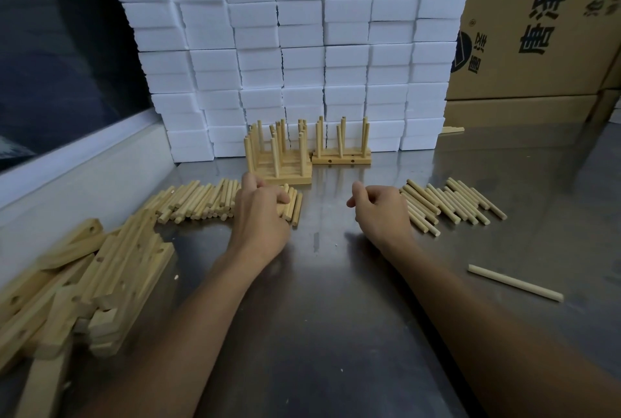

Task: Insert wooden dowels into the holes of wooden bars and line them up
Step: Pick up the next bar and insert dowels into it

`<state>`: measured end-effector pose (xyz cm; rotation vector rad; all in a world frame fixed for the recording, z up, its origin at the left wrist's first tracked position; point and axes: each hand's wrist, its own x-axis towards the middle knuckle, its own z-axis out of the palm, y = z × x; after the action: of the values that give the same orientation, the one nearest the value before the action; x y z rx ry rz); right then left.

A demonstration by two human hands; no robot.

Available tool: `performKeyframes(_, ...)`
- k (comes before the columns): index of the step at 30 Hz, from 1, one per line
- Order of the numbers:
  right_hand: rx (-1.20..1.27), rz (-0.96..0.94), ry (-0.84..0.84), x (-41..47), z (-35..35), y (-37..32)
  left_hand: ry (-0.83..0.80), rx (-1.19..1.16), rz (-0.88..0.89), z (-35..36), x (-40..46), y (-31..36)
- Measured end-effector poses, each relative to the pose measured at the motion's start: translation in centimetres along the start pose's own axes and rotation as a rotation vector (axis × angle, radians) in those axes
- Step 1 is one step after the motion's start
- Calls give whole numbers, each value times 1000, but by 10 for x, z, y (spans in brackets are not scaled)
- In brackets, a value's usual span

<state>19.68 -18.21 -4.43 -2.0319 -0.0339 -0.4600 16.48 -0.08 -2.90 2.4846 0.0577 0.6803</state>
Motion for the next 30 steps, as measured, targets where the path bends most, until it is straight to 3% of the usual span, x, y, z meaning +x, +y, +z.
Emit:
performKeyframes(7,5,12,-2,0,0,0,145,-203,153,-5,-2,10)
performKeyframes(14,2,17,-9,-2,-1,-2,123,-195,190,0,-2,6)
performKeyframes(24,-64,14,-1,2,3,4,87,-672,-174,-4,1,1)
performKeyframes(27,-108,-9,-9,3,5,5,25,-891,-264,0,-1,0)
performKeyframes(30,-169,-64,-17,0,5,4,-57,-933,-319,5,-6,1)
